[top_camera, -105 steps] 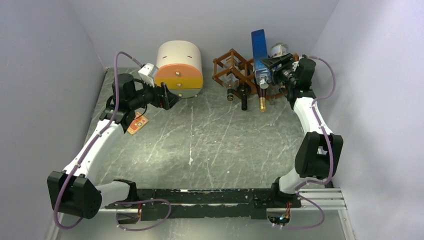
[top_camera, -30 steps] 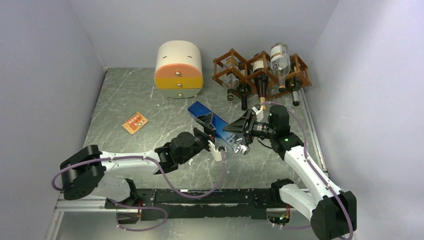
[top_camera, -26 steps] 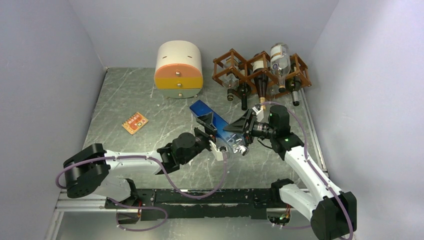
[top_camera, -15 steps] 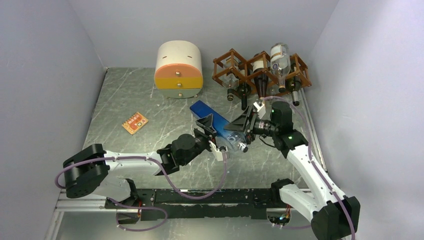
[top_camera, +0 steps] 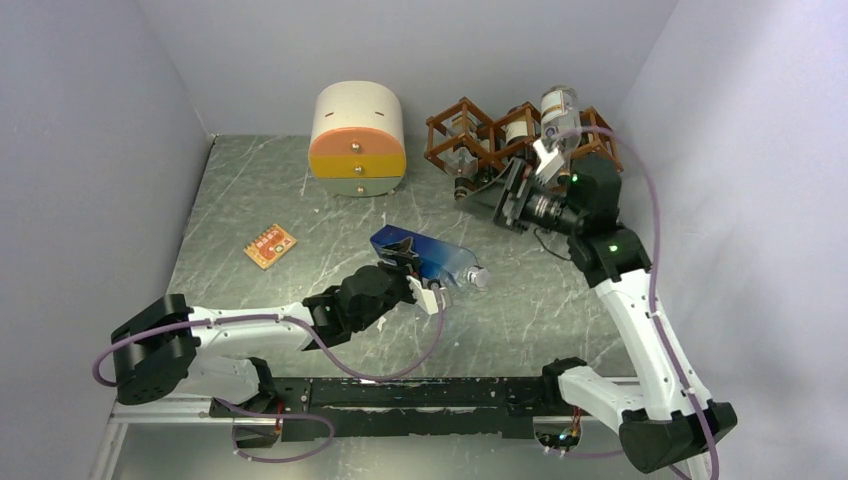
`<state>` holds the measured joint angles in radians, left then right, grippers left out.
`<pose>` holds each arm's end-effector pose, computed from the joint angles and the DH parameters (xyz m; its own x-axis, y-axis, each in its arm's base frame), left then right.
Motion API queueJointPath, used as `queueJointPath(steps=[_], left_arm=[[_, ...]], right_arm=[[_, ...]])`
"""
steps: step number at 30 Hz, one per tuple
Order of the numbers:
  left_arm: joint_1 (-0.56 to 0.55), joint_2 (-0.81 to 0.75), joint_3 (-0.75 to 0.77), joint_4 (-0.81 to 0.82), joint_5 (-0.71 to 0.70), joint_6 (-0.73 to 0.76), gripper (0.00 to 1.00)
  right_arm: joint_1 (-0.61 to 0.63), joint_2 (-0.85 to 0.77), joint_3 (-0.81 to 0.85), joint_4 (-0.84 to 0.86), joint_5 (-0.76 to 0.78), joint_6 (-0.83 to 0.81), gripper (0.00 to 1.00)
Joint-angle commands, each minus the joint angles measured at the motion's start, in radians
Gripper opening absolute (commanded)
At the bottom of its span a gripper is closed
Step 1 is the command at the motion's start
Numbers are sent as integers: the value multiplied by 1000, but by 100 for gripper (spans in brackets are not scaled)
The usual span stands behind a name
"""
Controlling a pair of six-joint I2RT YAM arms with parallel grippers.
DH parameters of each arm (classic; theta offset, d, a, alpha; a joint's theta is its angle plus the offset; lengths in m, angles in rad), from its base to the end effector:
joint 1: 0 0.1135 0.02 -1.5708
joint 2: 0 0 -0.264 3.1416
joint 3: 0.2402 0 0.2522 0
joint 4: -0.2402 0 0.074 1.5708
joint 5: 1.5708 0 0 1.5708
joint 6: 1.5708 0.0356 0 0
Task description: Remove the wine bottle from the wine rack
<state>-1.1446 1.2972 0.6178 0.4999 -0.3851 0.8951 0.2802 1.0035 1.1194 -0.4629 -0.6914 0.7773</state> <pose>0.1288 -0.2514 0.2413 0.4931 0.6632 -0.5631 0.4898 0.3233 0.8097 0.1954 0.0799 0.3896 -0.7865 0.3359 -0.5182 -0.3334 0.4755 0.8141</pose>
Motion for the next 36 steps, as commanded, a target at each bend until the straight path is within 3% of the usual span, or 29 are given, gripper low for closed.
queueJointPath(steps=[1,8,15,23,36], left_arm=[[19,-78,66,67,52,-119,7],[106,-122,68,55,135,-249,7],[224,-164,51,116,233,-444,7],[509,-161,-1,295,395,-727,7],[786,-68,-86,507,326,-879,7]], right_arm=[[-6,41,203,-58,125,-113,100],[-7,99,445,-130,341,-209,100],[-7,-30,378,-97,549,-269,100],[-7,-70,301,-131,578,-284,100],[-7,-67,245,-141,559,-278,100]])
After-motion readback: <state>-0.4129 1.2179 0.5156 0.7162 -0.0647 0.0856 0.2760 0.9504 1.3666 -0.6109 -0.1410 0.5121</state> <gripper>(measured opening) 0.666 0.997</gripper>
